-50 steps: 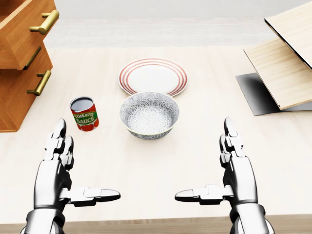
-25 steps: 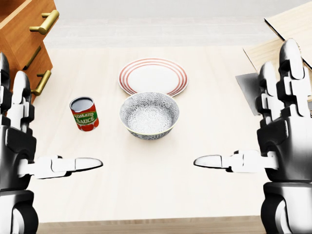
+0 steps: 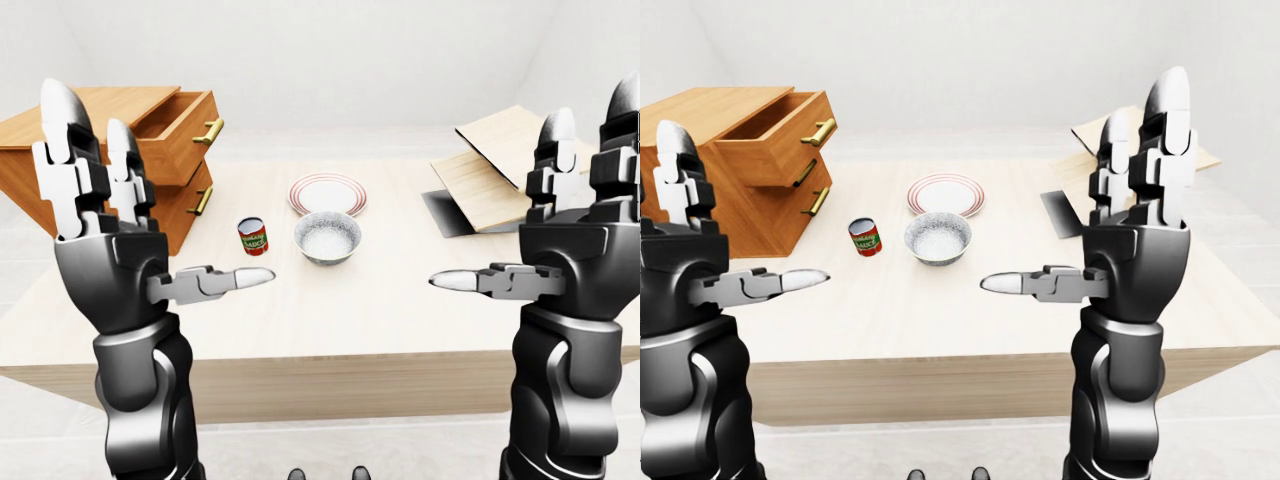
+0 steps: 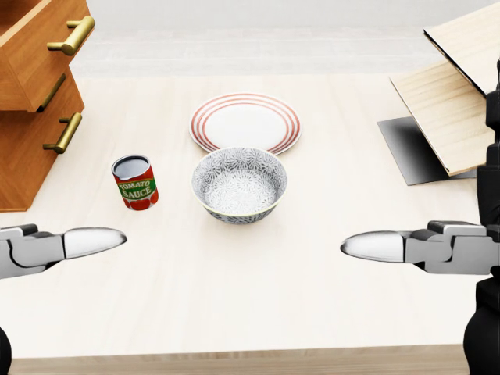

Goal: Close the top drawer of the cabinet.

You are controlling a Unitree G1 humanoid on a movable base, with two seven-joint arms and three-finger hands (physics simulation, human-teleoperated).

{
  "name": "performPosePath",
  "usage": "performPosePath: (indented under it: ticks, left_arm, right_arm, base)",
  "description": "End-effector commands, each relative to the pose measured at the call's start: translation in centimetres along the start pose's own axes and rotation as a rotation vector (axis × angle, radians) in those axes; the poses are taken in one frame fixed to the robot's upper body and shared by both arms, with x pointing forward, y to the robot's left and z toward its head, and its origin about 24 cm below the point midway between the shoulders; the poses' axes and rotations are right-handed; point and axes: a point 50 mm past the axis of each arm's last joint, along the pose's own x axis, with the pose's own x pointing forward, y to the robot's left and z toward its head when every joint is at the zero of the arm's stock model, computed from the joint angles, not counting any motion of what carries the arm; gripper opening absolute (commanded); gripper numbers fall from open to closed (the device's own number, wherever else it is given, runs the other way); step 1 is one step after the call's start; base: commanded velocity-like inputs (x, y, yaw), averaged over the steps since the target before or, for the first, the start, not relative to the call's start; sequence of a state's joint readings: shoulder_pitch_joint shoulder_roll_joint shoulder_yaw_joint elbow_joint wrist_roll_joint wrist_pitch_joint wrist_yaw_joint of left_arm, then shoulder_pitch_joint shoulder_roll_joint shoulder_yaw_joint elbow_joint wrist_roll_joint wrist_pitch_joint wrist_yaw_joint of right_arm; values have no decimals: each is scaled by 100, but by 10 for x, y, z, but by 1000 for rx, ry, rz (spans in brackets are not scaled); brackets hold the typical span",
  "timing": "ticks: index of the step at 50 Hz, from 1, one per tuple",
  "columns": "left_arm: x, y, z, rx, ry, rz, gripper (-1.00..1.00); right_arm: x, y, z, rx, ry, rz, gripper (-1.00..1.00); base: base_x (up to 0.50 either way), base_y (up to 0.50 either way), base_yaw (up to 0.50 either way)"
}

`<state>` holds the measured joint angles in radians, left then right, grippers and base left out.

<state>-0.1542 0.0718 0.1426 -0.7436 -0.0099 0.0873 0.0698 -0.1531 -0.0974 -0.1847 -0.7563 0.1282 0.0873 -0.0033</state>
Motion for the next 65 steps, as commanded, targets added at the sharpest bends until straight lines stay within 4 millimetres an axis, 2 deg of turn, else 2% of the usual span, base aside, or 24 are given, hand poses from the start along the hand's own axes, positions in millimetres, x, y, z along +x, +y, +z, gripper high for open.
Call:
performPosePath:
  ticks: [1, 11, 18, 24, 27, 34, 54, 61, 65]
  left_arm:
    - [3, 4, 12, 15, -62, 17, 100]
    - [5, 7, 19, 15, -94, 24, 100]
    - [5, 6, 25, 9, -121, 22, 100]
    - [5, 9, 20, 10, -100, 29, 100]
    - [5, 10, 20, -48, -102, 28, 100]
    - [5, 12, 22, -67, -106, 48, 100]
    - [6, 12, 19, -61, -96, 39, 100]
    - [6, 10, 21, -65, -100, 35, 100]
    - [6, 11, 24, -65, -117, 38, 100]
  right_arm:
    - [2, -1, 10, -8, -46, 2, 100]
    - [3, -2, 14, 0, -71, -3, 100]
    - [6, -1, 26, 16, -133, 6, 100]
    - [7, 1, 29, 13, -147, 29, 100]
    - [6, 1, 28, 11, -141, 36, 100]
    - [1, 2, 17, -9, -77, 42, 100]
    - [-1, 3, 17, -24, -73, 50, 100]
    - [-1, 5, 11, -36, -44, 58, 100]
    - [0, 5, 16, -37, -68, 60, 100]
  base:
    - [0, 0, 0]
    - [0, 0, 0]
    - [0, 0, 0]
    - [0, 5, 0]
    - [0, 50, 0]
    - [5, 50, 0]
    - [8, 50, 0]
    - [9, 50, 0]
    - [9, 50, 0]
